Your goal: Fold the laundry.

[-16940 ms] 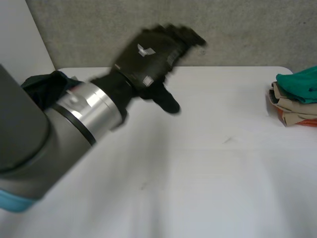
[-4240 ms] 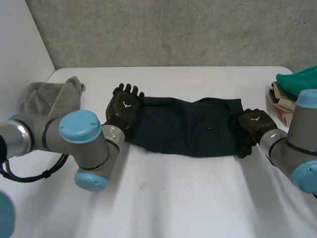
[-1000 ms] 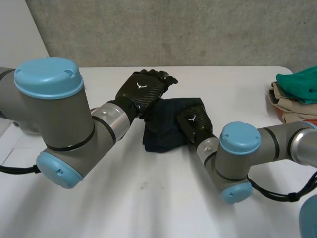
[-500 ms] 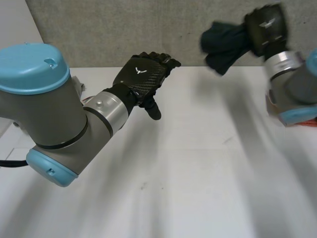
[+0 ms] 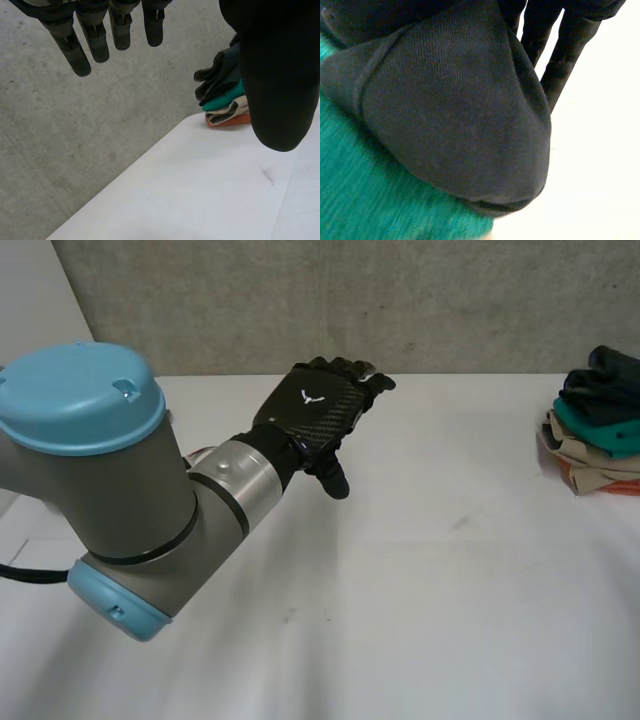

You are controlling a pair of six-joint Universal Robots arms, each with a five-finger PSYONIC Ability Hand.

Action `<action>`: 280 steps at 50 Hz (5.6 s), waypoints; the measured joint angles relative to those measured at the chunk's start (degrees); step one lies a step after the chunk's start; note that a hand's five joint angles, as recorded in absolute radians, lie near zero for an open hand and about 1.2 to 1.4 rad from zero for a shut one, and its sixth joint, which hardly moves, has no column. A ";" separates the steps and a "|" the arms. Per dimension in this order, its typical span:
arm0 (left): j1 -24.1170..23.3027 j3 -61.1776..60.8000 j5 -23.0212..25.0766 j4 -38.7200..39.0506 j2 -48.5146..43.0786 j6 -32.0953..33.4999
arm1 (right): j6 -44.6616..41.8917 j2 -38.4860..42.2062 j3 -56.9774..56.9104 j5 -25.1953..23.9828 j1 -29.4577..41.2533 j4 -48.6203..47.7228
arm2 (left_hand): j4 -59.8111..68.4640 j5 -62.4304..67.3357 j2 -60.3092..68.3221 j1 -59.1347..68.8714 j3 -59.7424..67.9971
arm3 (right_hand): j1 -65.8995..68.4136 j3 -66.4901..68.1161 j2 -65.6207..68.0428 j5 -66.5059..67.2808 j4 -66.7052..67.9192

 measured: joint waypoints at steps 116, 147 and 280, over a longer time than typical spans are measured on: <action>33.87 4.73 11.70 15.86 -15.42 7.40 | -35.16 -45.21 61.61 24.36 37.33 15.16 | 57.78 49.22 57.16 51.43 55.72 | -43.19 -53.22 -52.76 -51.34 -56.85; 3.19 -6.18 -3.79 4.98 -6.83 21.96 | -34.62 -48.56 55.73 27.18 36.66 26.95 | 8.64 6.72 9.45 7.22 8.79 | -43.19 -53.22 -52.76 -51.35 -56.85; 10.03 -24.63 -10.87 7.50 7.14 -5.26 | -39.68 -35.57 40.95 44.05 50.30 34.12 | 11.58 9.48 12.79 13.40 11.81 | 6.76 2.87 2.33 3.65 -0.06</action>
